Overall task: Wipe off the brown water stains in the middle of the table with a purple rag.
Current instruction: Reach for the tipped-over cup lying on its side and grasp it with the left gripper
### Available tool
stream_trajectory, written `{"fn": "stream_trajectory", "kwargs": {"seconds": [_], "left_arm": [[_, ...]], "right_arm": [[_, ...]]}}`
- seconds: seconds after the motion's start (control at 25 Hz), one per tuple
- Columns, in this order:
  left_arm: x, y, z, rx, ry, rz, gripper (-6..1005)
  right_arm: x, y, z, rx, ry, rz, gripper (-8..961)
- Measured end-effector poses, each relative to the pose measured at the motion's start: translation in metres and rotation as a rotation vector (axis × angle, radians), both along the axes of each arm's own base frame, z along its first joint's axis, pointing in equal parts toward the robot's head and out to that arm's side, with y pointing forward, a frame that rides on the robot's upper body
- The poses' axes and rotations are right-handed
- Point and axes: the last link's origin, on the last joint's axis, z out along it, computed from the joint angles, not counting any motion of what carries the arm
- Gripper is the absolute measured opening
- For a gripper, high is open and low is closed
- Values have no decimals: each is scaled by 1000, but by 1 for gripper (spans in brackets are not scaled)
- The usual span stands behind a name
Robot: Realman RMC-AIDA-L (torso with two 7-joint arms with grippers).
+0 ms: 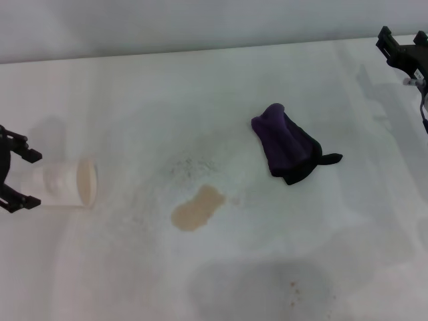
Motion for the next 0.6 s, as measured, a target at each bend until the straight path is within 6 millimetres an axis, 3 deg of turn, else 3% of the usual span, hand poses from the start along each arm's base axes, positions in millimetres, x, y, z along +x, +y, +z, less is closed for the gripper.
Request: {"fn": "stream_trajectory", "kwargs": {"seconds": [0.6], "left_arm": [[1, 10, -26, 47, 56, -55, 880]], "right_arm": [[2, -3, 2, 12, 1, 0, 791]]}}
